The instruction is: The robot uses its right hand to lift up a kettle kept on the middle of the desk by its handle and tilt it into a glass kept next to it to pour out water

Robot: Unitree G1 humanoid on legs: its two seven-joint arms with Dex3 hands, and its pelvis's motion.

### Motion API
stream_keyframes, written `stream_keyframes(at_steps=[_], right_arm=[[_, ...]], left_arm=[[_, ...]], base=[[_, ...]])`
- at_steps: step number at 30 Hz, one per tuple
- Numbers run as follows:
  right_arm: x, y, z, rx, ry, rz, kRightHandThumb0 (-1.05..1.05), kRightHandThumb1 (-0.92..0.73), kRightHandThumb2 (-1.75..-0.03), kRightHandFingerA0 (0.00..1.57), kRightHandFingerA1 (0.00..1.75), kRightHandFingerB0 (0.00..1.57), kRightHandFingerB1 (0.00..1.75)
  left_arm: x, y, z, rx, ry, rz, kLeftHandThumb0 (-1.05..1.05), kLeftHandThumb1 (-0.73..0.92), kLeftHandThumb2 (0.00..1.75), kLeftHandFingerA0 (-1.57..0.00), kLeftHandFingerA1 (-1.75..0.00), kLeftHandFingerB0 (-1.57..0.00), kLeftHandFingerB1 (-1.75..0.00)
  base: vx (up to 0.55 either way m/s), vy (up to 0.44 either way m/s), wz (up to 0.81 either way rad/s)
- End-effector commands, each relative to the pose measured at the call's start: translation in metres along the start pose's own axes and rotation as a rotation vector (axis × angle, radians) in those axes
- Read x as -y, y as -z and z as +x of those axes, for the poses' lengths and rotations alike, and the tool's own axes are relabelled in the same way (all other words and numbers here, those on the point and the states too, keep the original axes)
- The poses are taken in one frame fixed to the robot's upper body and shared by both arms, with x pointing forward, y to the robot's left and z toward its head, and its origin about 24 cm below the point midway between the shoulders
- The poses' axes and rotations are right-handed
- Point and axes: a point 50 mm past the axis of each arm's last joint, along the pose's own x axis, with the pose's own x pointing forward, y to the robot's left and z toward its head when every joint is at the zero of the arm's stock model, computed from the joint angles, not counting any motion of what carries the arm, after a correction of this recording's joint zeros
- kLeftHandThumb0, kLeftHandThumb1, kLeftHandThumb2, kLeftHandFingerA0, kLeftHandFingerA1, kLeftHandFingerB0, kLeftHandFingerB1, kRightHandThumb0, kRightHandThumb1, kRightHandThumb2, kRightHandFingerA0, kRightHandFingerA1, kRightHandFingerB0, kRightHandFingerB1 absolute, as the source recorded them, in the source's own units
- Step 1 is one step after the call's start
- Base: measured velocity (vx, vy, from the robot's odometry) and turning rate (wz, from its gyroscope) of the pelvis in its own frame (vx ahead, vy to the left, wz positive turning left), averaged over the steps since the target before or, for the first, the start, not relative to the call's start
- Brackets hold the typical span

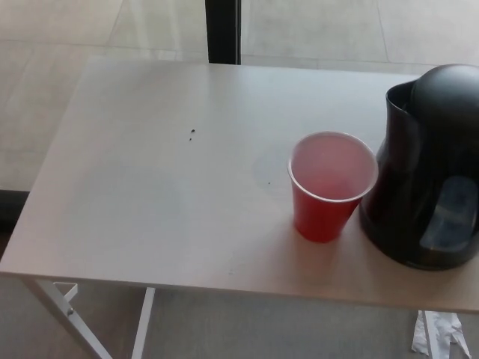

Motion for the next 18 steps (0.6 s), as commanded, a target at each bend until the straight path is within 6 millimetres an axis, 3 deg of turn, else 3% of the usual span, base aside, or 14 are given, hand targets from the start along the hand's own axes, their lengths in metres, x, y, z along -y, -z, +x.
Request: stream_keyframes(at_steps=[1, 2, 7, 8, 9, 10, 12, 14, 15, 16, 17, 18], right_arm=[[0.017, -0.012, -0.005, 0.093, -0.028, 0.034, -0.4, -0.63, -0.6, 0.4, 0.36, 0.15, 0.27], [0.017, -0.013, -0.004, 0.092, -0.028, 0.042, -0.46, -0.52, -0.71, 0.34, 0.44, 0.1, 0.35], [0.019, -0.011, -0.003, 0.061, -0.002, 0.138, -0.47, -0.51, -0.71, 0.27, 0.42, 0.09, 0.34], [0.019, -0.01, -0.003, 0.047, 0.003, 0.166, -0.42, -0.62, -0.6, 0.28, 0.33, 0.12, 0.27], [0.023, -0.007, -0.004, 0.058, 0.018, 0.283, -0.45, -0.65, -0.59, 0.1, 0.27, 0.08, 0.25], [0.028, -0.01, -0.004, 0.074, 0.029, 0.315, -0.5, -0.47, -0.85, 0.0, 0.38, 0.0, 0.33], [0.039, -0.022, -0.004, 0.137, 0.059, 0.491, -0.6, -0.49, -0.84, 0.01, 0.37, 0.0, 0.25], [0.054, -0.039, -0.005, 0.24, 0.077, 0.605, -0.69, -0.53, -0.88, 0.0, 0.24, 0.0, 0.17], [0.06, -0.049, -0.008, 0.301, 0.076, 0.633, -0.62, -0.71, -0.61, 0.0, 0.18, 0.0, 0.16], [0.066, -0.059, -0.011, 0.354, 0.072, 0.666, -0.75, -0.58, -0.89, 0.0, 0.12, 0.0, 0.11], [0.071, -0.07, -0.012, 0.38, 0.076, 0.667, -0.75, -0.59, -0.9, 0.0, 0.1, 0.0, 0.1], [0.071, -0.07, -0.012, 0.379, 0.075, 0.669, -0.75, -0.59, -0.9, 0.0, 0.1, 0.0, 0.1]], left_arm=[[-0.012, -0.006, -0.005, 0.074, 0.065, -0.071, -0.77, 0.79, 0.63, -0.48, -0.57, -0.35, -0.5], [-0.012, -0.006, -0.005, 0.075, 0.062, -0.067, -0.77, 0.8, 0.63, -0.48, -0.57, -0.35, -0.5], [-0.011, -0.006, -0.003, 0.076, 0.04, -0.152, -0.77, 0.8, 0.64, -0.47, -0.59, -0.34, -0.54], [-0.012, -0.005, -0.003, 0.069, 0.032, -0.217, -0.74, 0.6, 1.0, -0.43, -0.64, -0.3, -0.59], [-0.014, -0.005, -0.003, 0.068, 0.026, -0.239, -0.79, 0.8, 0.63, -0.44, -0.58, -0.29, -0.52], [-0.013, -0.004, -0.003, 0.074, 0.013, -0.261, -0.79, 0.8, 0.63, -0.44, -0.59, -0.3, -0.53], [-0.016, -0.005, -0.004, 0.106, -0.004, -0.335, -0.8, 0.79, 0.64, -0.41, -0.6, -0.28, -0.56], [-0.017, -0.007, -0.004, 0.143, 0.004, -0.366, -0.8, 0.82, 0.64, -0.34, -0.6, -0.23, -0.56], [-0.017, -0.007, -0.005, 0.157, 0.001, -0.387, -0.83, 0.68, 0.8, -0.32, -0.61, -0.22, -0.58], [-0.018, -0.007, -0.005, 0.168, -0.002, -0.383, -0.82, 0.68, 0.81, -0.33, -0.62, -0.23, -0.58], [-0.019, -0.008, -0.006, 0.179, -0.015, -0.379, -0.78, 0.82, 0.65, -0.37, -0.6, -0.27, -0.56], [-0.019, -0.008, -0.006, 0.179, -0.016, -0.38, -0.78, 0.82, 0.65, -0.37, -0.6, -0.27, -0.56]], base=[[0.0, 0.0, 0.0], [0.0, 0.0, 0.0], [0.0, 0.0, 0.0], [0.0, 0.0, 0.0], [0.0, 0.0, 0.0], [0.0, 0.0, 0.0], [0.0, 0.0, 0.0], [0.0, 0.0, 0.0], [0.0, 0.0, 0.0], [0.0, 0.0, 0.0], [0.0, 0.0, 0.0], [0.0, 0.0, 0.0]])
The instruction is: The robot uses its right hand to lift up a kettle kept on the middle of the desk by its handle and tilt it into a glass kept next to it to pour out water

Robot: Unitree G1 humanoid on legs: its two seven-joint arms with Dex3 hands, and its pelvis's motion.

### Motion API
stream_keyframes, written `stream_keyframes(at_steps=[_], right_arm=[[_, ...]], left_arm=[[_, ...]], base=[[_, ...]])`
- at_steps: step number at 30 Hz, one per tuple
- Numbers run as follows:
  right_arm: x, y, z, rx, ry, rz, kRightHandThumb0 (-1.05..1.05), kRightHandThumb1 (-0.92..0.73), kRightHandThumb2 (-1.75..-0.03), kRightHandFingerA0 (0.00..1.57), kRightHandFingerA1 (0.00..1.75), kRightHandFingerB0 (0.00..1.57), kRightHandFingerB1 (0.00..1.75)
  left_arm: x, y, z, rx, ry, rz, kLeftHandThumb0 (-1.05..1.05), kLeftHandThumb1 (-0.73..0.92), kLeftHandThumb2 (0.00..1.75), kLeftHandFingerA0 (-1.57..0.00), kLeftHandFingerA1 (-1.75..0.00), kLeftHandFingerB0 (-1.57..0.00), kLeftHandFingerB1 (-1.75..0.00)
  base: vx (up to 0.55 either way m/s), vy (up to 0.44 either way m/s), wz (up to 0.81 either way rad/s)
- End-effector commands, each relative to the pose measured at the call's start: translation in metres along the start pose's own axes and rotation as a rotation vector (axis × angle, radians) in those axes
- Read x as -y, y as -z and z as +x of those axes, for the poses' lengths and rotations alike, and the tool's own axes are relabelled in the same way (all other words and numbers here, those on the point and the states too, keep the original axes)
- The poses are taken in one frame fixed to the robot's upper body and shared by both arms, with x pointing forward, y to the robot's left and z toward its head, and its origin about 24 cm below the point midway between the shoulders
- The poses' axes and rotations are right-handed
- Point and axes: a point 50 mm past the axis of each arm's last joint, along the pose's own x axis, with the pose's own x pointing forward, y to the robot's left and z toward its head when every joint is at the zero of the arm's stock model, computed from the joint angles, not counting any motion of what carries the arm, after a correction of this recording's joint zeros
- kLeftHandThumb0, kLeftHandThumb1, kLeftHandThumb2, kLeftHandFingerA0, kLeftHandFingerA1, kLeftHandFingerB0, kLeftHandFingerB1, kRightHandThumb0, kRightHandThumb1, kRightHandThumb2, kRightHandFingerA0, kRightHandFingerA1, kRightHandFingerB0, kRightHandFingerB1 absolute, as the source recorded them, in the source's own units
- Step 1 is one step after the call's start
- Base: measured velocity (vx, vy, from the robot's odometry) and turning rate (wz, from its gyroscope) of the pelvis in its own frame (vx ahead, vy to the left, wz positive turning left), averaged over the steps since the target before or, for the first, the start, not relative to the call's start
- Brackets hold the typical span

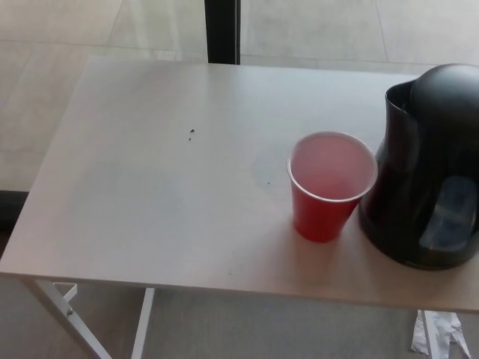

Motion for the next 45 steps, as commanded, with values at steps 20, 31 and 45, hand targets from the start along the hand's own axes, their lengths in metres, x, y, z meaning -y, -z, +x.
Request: stream_keyframes(at_steps=[20, 31, 45], right_arm=[[-0.065, -0.263, -0.049, 0.803, -0.418, -0.08, -0.69, -0.43, -0.84, 0.0, 0.19, 0.0, 0.18], [-0.14, -0.254, -0.057, 0.79, -0.657, -0.409, -0.72, -0.41, -0.8, 0.0, 0.17, 0.0, 0.06], [-0.173, -0.234, -0.039, 0.658, -0.664, -0.542, -0.59, -0.35, -0.75, 0.0, 0.24, 0.0, 0.15]], left_arm=[[0.0, -0.011, 0.0, 0.123, 0.012, -0.114, -0.75, 0.8, 0.64, -0.39, -0.59, -0.28, -0.53], [0.003, -0.008, 0.001, 0.101, 0.013, -0.081, -0.8, 0.79, 0.63, -0.43, -0.57, -0.32, -0.52], [0.005, -0.013, 0.002, 0.113, 0.019, -0.084, -0.76, 0.8, 0.64, -0.45, -0.58, -0.32, -0.53]], base=[[0.0, 0.0, 0.0], [0.0, 0.0, 0.0], [0.0, 0.0, 0.0]])
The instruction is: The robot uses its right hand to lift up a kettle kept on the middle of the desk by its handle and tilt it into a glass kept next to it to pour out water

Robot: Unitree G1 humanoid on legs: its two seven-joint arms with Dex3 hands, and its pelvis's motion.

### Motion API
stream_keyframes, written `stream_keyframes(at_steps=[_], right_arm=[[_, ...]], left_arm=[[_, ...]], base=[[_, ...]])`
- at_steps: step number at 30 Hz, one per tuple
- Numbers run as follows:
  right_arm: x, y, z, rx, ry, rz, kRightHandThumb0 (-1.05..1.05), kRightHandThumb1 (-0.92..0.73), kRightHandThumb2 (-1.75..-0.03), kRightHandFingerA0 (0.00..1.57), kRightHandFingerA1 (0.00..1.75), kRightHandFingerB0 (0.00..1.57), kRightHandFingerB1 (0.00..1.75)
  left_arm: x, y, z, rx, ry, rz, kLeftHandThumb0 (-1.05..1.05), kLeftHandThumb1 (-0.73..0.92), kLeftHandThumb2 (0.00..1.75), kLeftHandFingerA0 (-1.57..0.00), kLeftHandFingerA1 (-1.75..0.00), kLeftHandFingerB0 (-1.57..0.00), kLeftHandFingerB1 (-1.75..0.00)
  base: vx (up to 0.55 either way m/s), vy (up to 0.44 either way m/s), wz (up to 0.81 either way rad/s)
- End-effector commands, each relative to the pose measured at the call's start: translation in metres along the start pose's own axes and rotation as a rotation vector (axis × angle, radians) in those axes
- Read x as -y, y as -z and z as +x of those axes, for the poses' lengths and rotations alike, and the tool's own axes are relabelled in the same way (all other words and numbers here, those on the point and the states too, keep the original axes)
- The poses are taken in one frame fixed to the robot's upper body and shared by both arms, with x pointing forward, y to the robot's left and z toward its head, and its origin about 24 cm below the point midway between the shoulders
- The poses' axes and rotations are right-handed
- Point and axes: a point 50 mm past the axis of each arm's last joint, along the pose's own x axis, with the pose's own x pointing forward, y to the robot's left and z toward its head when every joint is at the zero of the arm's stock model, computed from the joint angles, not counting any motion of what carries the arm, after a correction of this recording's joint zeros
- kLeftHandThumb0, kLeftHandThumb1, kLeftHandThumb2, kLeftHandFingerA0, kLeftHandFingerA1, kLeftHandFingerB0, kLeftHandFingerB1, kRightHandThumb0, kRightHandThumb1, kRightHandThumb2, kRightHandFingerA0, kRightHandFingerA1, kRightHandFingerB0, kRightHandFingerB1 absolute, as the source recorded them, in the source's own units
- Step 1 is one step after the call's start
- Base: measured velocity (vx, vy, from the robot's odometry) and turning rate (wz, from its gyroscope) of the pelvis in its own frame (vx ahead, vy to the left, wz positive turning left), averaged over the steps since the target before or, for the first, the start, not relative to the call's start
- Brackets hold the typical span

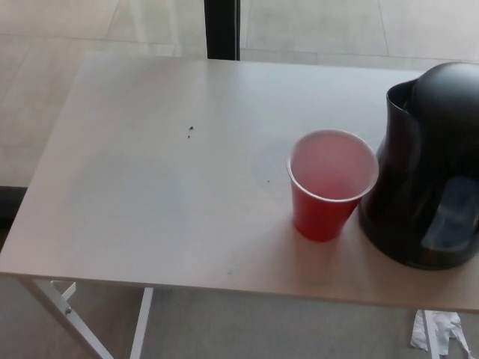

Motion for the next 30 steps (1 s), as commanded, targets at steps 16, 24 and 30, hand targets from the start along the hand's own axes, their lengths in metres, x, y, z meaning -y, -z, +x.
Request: stream_keyframes(at_steps=[16, 24, 30], right_arm=[[0.001, 0.013, 0.02, -0.074, 0.21, -0.12, -0.44, -0.55, -0.57, 0.44, 0.52, 0.3, 0.33], [0.001, 0.009, 0.021, -0.034, 0.276, -0.163, -0.31, -0.55, -0.56, 0.63, 0.54, 0.41, 0.4], [-0.004, 0.01, 0.021, 0.031, 0.257, -0.178, -0.27, -0.7, -0.61, 0.97, 0.71, 0.5, 0.46]], left_arm=[[0.0, -0.004, 0.001, 0.015, -0.011, 0.022, -0.74, 0.76, 0.63, -0.48, -0.56, -0.4, -0.5], [0.002, -0.003, 0.001, 0.016, 0.003, 0.039, -0.78, 0.6, 0.81, -0.47, -0.62, -0.38, -0.56], [0.002, -0.001, 0.001, 0.005, 0.002, 0.052, -0.73, 0.76, 0.63, -0.48, -0.58, -0.4, -0.52]], base=[[0.0, 0.0, 0.0], [0.0, 0.0, 0.0], [0.0, 0.0, 0.0]])
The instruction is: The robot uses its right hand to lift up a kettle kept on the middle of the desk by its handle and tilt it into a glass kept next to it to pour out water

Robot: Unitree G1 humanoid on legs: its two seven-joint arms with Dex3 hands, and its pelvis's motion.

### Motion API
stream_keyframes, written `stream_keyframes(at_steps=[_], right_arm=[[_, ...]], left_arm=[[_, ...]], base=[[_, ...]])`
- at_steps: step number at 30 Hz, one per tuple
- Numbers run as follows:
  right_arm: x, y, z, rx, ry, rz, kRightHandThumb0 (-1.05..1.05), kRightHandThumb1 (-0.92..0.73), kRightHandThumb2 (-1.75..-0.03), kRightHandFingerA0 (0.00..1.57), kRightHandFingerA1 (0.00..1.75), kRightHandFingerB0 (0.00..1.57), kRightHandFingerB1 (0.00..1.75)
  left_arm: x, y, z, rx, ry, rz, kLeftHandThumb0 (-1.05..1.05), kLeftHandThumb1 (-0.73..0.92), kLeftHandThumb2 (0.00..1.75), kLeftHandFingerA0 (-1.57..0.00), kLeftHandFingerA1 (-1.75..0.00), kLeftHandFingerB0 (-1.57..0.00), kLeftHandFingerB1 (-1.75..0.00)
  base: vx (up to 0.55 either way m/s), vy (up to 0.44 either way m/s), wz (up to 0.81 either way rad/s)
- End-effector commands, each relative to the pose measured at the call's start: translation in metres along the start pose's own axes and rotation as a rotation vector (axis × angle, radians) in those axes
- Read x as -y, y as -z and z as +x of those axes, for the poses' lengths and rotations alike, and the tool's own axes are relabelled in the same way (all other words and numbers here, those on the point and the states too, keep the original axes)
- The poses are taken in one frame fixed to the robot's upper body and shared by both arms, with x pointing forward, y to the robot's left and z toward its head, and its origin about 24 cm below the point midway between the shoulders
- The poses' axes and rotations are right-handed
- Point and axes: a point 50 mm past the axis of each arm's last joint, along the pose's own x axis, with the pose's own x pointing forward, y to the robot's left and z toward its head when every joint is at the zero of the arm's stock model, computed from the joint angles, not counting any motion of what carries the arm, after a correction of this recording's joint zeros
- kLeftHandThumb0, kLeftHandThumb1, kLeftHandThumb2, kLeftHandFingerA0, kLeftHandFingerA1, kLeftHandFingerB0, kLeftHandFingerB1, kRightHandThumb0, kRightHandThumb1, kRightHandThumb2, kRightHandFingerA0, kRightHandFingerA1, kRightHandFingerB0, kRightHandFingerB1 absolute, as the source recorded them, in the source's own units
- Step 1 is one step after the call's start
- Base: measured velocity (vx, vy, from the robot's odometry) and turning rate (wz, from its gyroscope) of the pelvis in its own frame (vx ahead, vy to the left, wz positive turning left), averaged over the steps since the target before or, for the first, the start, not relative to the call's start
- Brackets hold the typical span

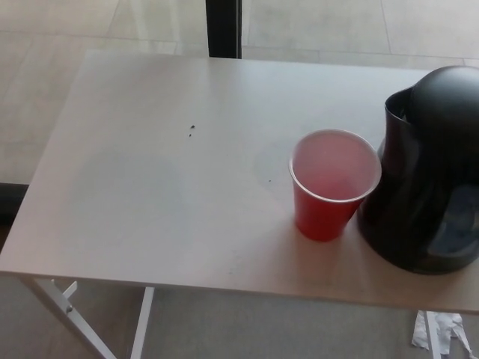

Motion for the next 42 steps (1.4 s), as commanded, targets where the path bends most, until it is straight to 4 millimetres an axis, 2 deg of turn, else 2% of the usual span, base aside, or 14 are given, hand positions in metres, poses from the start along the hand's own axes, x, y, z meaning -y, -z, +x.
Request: stream_keyframes(at_steps=[1, 5, 7, 8, 9, 15, 16, 17, 21, 22, 29, 32, 33, 42], right_arm=[[-0.002, -0.001, -0.001, 0.092, 0.036, -0.032, -0.24, -0.73, -0.61, 1.05, 0.74, 0.52, 0.46], [-0.005, -0.003, -0.003, 0.152, 0.038, -0.019, -0.14, -0.79, -0.63, 1.11, 1.14, 0.67, 0.51], [-0.007, -0.004, -0.003, 0.179, 0.034, -0.051, 0.01, -0.53, -1.12, 1.1, 1.11, 0.8, 0.82], [-0.008, -0.005, -0.003, 0.187, 0.029, -0.088, 0.06, -0.59, -1.05, 0.92, 1.47, 0.96, 0.78], [-0.01, -0.005, -0.003, 0.212, 0.027, -0.093, 0.07, -0.54, -1.16, 0.97, 1.42, 1.03, 1.08], [-0.012, 0.002, -0.002, 0.208, 0.048, -0.048, -0.03, -0.55, -1.14, 0.89, 1.67, 0.83, 1.52], [-0.012, 0.003, -0.002, 0.211, 0.054, -0.069, -0.02, -0.51, -1.15, 1.17, 1.37, 1.04, 1.25], [-0.012, 0.003, -0.002, 0.219, 0.064, -0.09, -0.02, -0.51, -1.2, 0.88, 1.72, 0.84, 1.53], [-0.01, 0.002, -0.002, 0.216, 0.107, -0.14, -0.13, -0.6, -1.02, 0.83, 1.75, 0.74, 1.6], [-0.008, 0.001, -0.002, 0.224, 0.138, -0.13, -0.09, -0.58, -1.05, 0.82, 1.75, 0.74, 1.58], [-0.001, -0.015, 0.003, 0.24, 0.168, -0.185, -0.05, -0.58, -1.08, 0.89, 1.73, 0.77, 1.48], [0.002, -0.028, 0.006, 0.243, 0.156, -0.237, -0.13, -0.66, -0.86, 0.87, 1.71, 0.81, 1.5], [0.003, -0.031, 0.007, 0.244, 0.153, -0.238, -0.11, -0.55, -1.1, 0.9, 1.69, 0.83, 1.51], [0.02, -0.055, 0.016, 0.161, 0.169, -0.287, -0.11, -0.47, -1.2, 0.9, 1.72, 0.8, 1.51]], left_arm=[[-0.001, 0.0, -0.001, 0.015, -0.007, 0.022, -0.74, 0.76, 0.63, -0.48, -0.58, -0.4, -0.51], [0.0, 0.0, -0.001, 0.017, -0.01, 0.04, -0.75, 0.78, 0.63, -0.49, -0.58, -0.41, -0.52], [-0.001, 0.0, -0.001, 0.012, -0.011, 0.037, -0.76, 0.78, 0.63, -0.48, -0.57, -0.4, -0.51], [-0.001, 0.0, -0.001, 0.012, -0.012, 0.042, -0.76, 0.79, 0.63, -0.47, -0.57, -0.38, -0.51], [-0.001, 0.0, -0.001, 0.008, -0.013, 0.044, -0.78, 0.79, 0.63, -0.48, -0.57, -0.39, -0.52], [0.0, 0.0, 0.001, 0.008, -0.017, 0.005, -0.76, 0.78, 0.63, -0.49, -0.58, -0.4, -0.52], [0.0, 0.0, 0.0, 0.01, -0.015, 0.009, -0.76, 0.78, 0.63, -0.49, -0.57, -0.4, -0.52], [0.0, 0.0, 0.0, 0.012, -0.014, 0.012, -0.76, 0.78, 0.63, -0.48, -0.57, -0.39, -0.51], [-0.002, -0.001, 0.0, 0.009, -0.024, 0.02, -0.83, 0.61, 0.83, -0.48, -0.61, -0.38, -0.56], [-0.003, -0.002, -0.001, 0.007, -0.028, 0.022, -0.78, 0.78, 0.63, -0.5, -0.58, -0.4, -0.53], [-0.006, -0.005, -0.001, 0.008, -0.039, 0.0, -0.76, 0.78, 0.63, -0.51, -0.57, -0.4, -0.51], [-0.005, -0.006, 0.0, 0.016, -0.03, 0.025, -0.75, 0.8, 0.64, -0.48, -0.57, -0.39, -0.51], [-0.005, -0.006, 0.0, 0.017, -0.028, 0.02, -0.75, 0.79, 0.64, -0.47, -0.57, -0.37, -0.5], [-0.003, -0.01, 0.002, 0.03, -0.023, 0.008, -0.75, 0.79, 0.63, -0.49, -0.57, -0.38, -0.51]], base=[[0.0, 0.0, 0.0], [0.0, 0.0, 0.0], [0.0, 0.0, 0.0], [0.0, 0.0, 0.0], [0.0, 0.0, 0.0], [0.0, 0.0, 0.0], [0.0, 0.0, 0.0], [0.0, 0.0, 0.0], [0.0, 0.0, 0.0], [0.0, 0.0, 0.0], [0.0, 0.0, 0.0], [0.0, 0.0, 0.0], [0.0, 0.0, 0.0], [0.0, 0.0, 0.0]])
